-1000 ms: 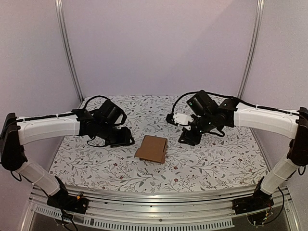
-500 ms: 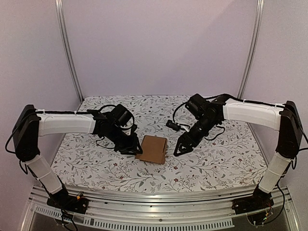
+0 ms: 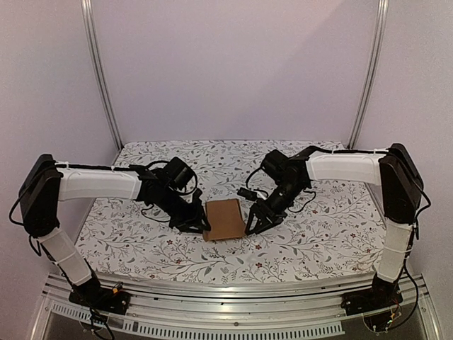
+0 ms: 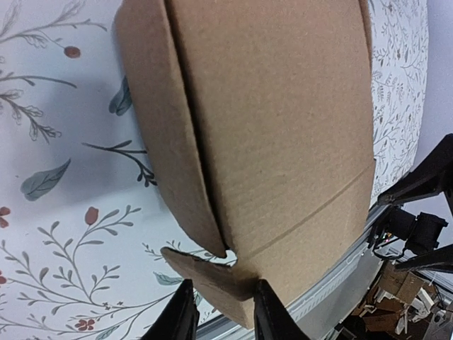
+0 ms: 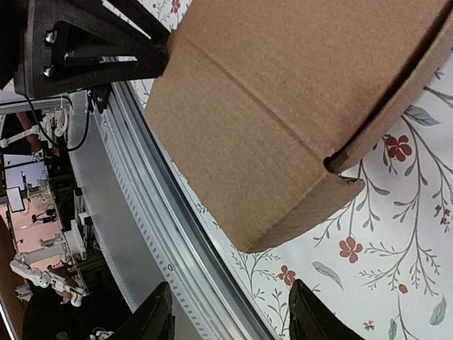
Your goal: Fold the paper box
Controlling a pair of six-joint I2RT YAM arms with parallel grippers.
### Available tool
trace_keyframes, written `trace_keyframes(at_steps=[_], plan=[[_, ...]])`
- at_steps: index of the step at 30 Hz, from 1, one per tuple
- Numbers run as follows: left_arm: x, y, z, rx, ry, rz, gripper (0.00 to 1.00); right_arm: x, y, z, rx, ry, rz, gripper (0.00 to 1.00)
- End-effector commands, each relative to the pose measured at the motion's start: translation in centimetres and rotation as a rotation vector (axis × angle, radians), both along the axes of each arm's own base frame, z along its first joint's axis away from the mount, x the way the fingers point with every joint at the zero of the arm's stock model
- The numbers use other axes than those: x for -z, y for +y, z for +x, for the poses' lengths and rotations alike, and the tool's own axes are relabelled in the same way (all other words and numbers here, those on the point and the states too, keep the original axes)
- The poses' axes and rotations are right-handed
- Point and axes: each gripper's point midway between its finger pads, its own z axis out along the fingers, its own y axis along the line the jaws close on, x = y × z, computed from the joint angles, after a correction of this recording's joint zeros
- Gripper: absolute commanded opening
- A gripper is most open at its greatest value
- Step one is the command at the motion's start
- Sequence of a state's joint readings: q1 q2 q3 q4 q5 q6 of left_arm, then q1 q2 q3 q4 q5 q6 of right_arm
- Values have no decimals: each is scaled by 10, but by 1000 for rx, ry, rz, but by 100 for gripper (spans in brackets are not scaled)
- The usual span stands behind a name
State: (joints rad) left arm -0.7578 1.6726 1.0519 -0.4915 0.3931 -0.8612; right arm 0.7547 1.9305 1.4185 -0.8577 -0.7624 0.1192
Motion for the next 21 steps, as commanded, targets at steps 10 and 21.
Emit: trace_keyframes(at_steps=[10,21], plan=[[-5,-8,-8,-39,22,-63,30,13,16,16,29,3,-4,49],[12,-25,-15,-18,56,-76,33,18,26,15,25,66,34,41]])
